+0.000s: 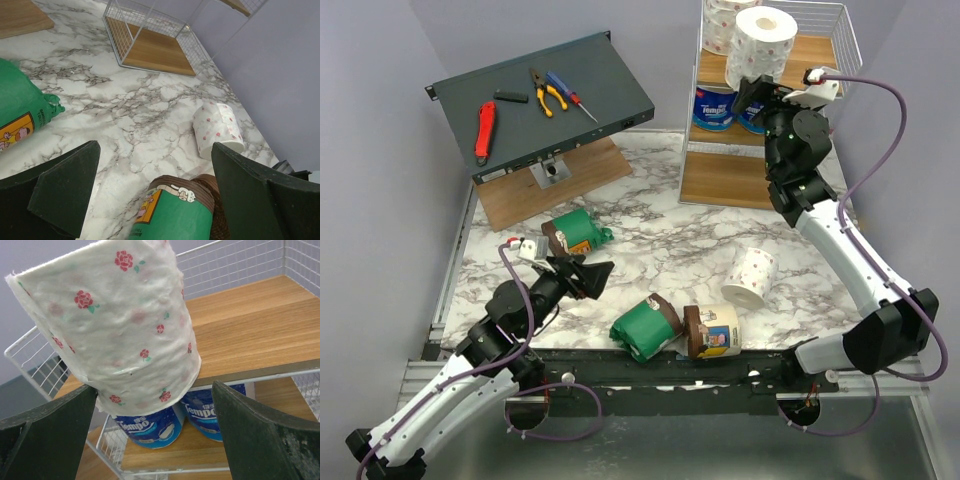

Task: Place and organize the paper towels onto the shelf
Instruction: Place the paper towel on the shelf.

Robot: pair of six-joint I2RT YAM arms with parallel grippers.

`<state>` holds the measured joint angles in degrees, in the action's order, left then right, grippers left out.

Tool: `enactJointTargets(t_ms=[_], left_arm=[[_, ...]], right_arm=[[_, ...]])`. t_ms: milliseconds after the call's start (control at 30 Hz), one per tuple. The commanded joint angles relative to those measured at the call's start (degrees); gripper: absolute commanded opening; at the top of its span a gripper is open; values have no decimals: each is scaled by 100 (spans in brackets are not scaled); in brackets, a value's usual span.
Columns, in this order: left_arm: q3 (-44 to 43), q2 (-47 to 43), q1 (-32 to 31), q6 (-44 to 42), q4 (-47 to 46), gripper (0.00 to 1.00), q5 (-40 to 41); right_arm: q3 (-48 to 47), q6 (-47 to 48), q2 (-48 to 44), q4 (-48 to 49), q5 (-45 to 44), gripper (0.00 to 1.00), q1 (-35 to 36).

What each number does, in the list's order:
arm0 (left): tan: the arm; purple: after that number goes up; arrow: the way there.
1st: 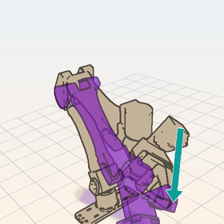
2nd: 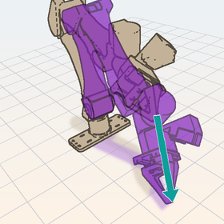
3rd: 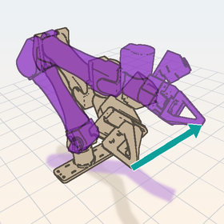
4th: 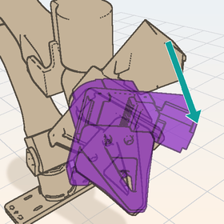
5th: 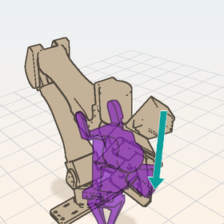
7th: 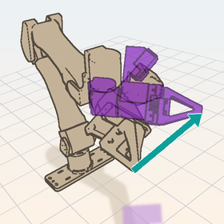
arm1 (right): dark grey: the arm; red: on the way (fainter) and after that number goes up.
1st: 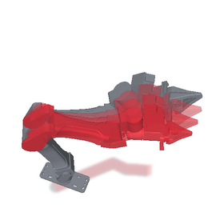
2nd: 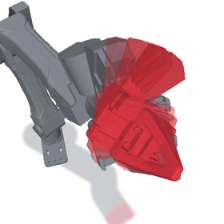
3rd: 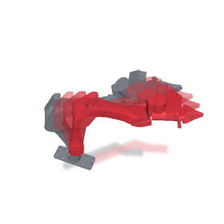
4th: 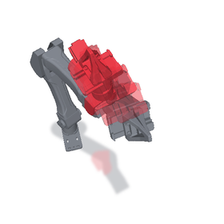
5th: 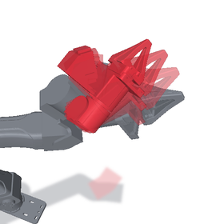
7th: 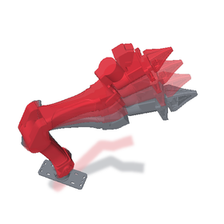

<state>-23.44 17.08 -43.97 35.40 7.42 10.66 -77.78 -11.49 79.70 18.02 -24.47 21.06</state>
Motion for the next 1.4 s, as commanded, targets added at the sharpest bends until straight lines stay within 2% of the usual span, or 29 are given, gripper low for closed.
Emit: enactJointTargets(t_ms=[0, 300, 667, 800, 967, 1100, 1367], left_arm=[[-58, 149, -16, 123, 81, 99, 83], [-103, 213, -16, 187, 78, 99, 3], [-247, 259, -16, 119, 210, 99, -3], [-216, 172, -16, 105, 225, 99, 42], [-193, 149, -15, 99, 186, 98, 52], [-201, 185, -16, 90, 158, 99, 16], [-212, 200, -15, 90, 195, 99, 57]], right_arm=[[-272, 273, 223, 280, -764, 100, 21], [-171, 562, 240, 562, -1604, 100, 12], [-812, 988, 691, 352, -2283, 100, -46], [-544, 701, 307, 296, -1932, 100, -49], [-67, 155, -309, 116, -511, 100, -41], [-153, -60, -364, -212, 121, 100, -33], [-588, 59, 162, -239, -64, 100, -33]])
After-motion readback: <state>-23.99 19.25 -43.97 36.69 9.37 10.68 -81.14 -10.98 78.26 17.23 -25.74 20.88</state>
